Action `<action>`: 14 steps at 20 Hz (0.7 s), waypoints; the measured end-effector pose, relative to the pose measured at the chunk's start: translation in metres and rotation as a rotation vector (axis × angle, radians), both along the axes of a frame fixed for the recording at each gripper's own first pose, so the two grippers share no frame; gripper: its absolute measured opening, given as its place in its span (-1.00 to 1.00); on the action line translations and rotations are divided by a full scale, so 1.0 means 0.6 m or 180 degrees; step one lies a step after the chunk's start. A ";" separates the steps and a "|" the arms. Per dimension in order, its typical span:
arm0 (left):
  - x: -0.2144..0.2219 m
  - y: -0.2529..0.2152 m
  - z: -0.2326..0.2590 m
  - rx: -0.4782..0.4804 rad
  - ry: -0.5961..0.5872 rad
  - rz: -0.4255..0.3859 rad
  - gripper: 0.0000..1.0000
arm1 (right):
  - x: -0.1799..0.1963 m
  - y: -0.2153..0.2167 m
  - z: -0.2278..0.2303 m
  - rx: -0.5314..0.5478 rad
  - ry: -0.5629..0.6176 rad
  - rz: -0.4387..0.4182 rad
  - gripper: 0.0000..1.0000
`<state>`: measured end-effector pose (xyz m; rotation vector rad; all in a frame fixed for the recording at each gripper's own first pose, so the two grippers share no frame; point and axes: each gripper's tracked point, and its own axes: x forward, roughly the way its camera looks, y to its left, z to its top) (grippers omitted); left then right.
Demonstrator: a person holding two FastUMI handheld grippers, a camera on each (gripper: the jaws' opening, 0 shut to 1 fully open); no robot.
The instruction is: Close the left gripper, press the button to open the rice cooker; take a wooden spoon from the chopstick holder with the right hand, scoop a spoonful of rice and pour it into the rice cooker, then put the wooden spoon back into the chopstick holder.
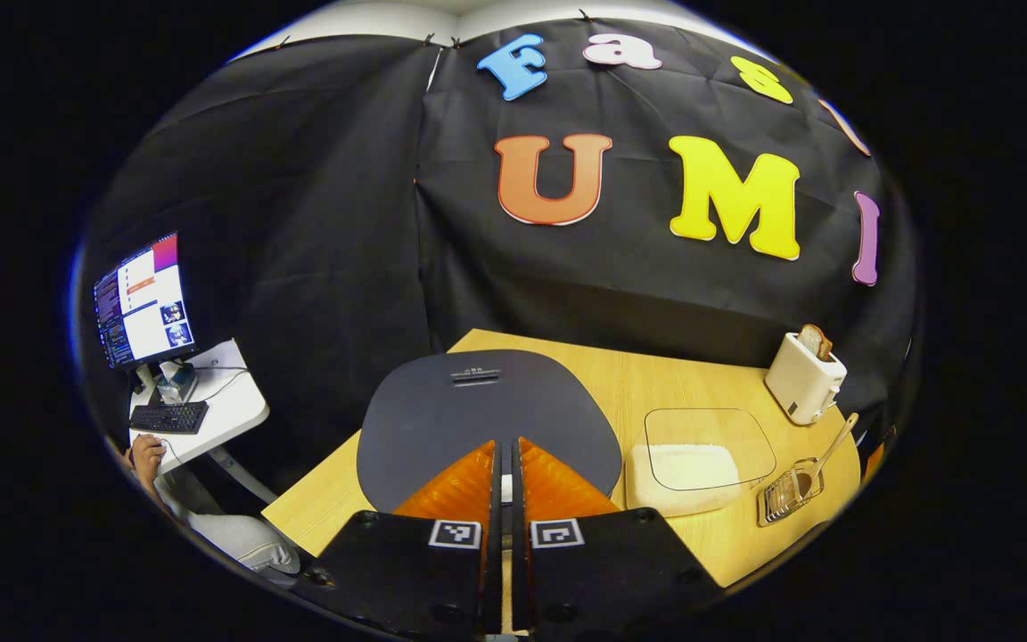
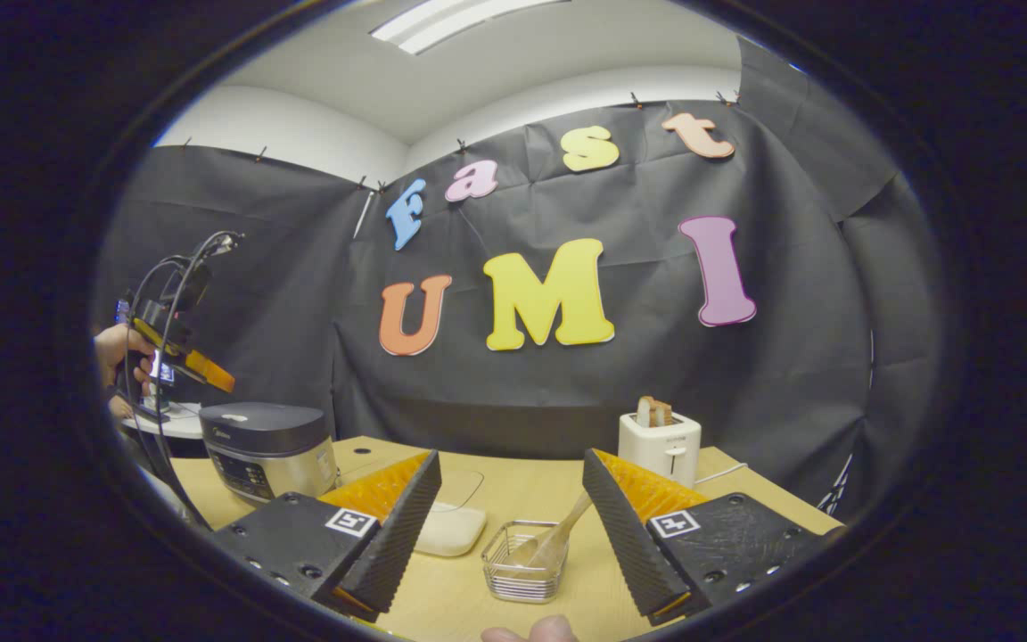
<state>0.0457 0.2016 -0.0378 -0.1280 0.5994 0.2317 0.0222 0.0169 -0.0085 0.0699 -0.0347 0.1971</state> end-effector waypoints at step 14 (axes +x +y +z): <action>-0.003 -0.001 -0.073 -0.0229 0.0447 0.0184 -0.94 | 0.028 -0.011 -0.056 0.0277 0.0294 0.0024 0.91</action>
